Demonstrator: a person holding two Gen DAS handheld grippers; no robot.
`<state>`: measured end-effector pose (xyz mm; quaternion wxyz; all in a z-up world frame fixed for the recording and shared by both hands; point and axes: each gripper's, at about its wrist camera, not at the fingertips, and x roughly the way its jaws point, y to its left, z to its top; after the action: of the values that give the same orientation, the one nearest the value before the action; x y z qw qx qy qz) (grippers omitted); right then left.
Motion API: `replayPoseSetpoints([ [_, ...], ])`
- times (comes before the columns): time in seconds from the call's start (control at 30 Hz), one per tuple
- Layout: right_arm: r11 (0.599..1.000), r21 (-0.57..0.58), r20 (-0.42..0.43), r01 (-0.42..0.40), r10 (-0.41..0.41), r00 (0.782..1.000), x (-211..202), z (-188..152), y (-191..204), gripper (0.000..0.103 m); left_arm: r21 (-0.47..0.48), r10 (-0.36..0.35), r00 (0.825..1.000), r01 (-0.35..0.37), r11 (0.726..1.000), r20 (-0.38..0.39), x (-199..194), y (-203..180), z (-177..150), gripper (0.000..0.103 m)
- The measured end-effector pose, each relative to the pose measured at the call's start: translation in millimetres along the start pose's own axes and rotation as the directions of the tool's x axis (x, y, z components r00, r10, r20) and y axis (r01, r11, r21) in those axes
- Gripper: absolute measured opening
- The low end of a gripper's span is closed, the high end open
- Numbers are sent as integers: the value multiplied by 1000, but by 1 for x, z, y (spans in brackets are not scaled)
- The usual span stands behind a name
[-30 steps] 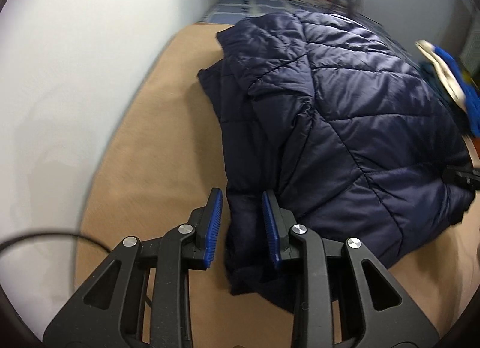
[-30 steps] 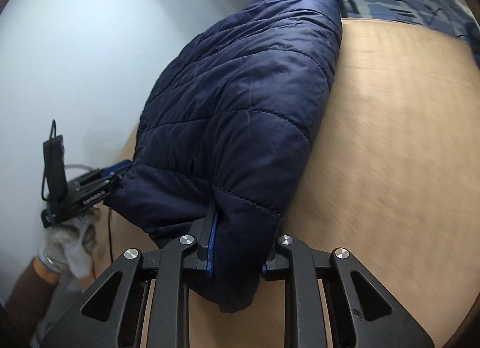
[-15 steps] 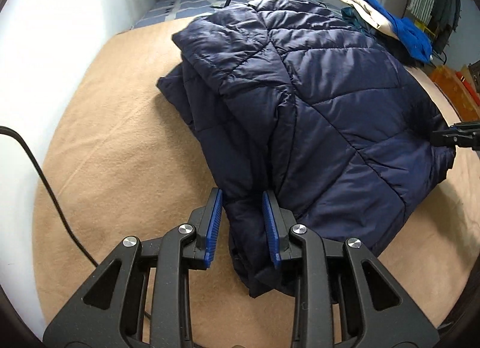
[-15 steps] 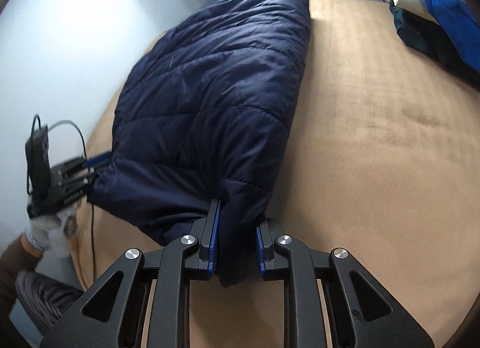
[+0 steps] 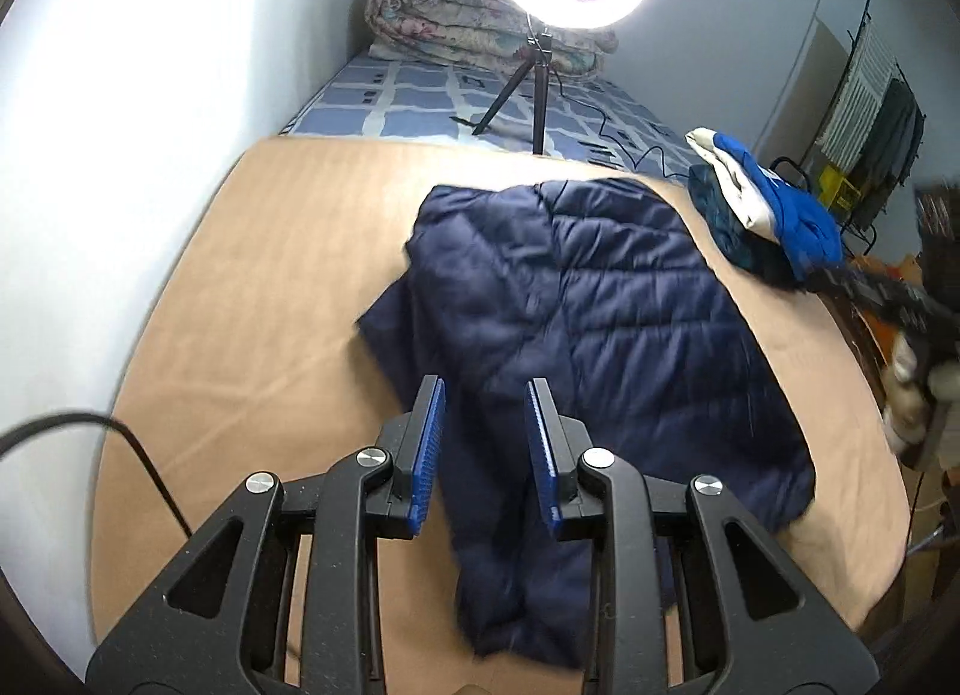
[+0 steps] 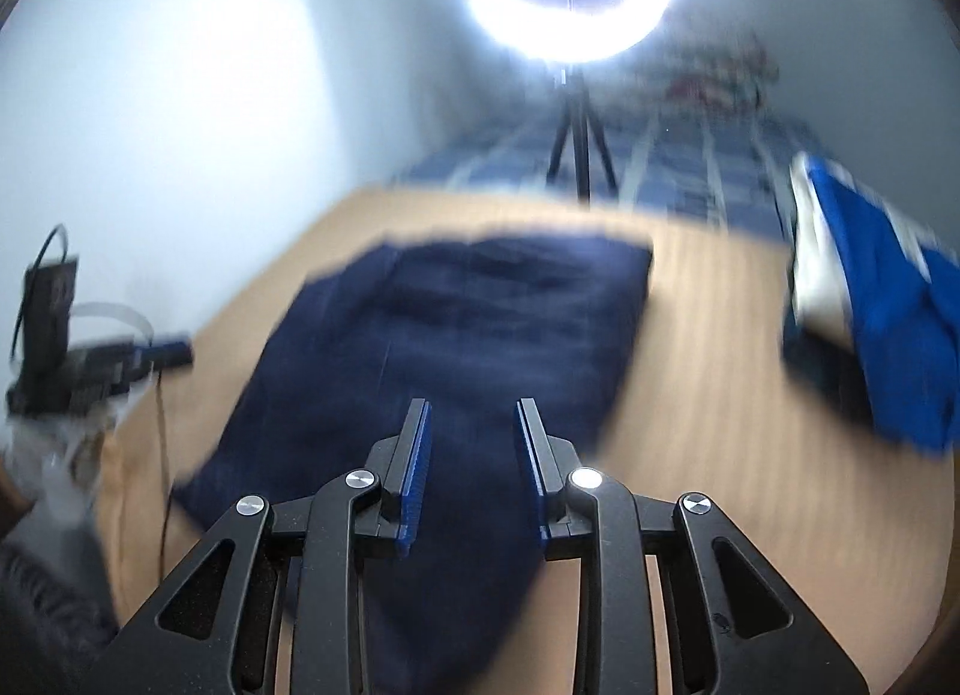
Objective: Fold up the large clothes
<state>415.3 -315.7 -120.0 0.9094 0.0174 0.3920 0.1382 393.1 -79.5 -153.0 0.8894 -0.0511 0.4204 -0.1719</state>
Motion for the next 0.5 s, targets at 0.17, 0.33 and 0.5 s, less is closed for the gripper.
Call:
replayPoseSetpoints([
  [0.17,999,9,-5,50,-50,999,66,58,-16,26,32,22,1000,-22,999,2,32,-10,13,28],
  [0.33,993,12,-80,115,-114,990,138,69,-20,26,2,41,998,-41,999,-54,70,1,6,27],
  [0.5,986,-28,-171,167,-169,971,182,52,-10,26,-36,17,994,-21,999,-109,92,20,-9,32],
])
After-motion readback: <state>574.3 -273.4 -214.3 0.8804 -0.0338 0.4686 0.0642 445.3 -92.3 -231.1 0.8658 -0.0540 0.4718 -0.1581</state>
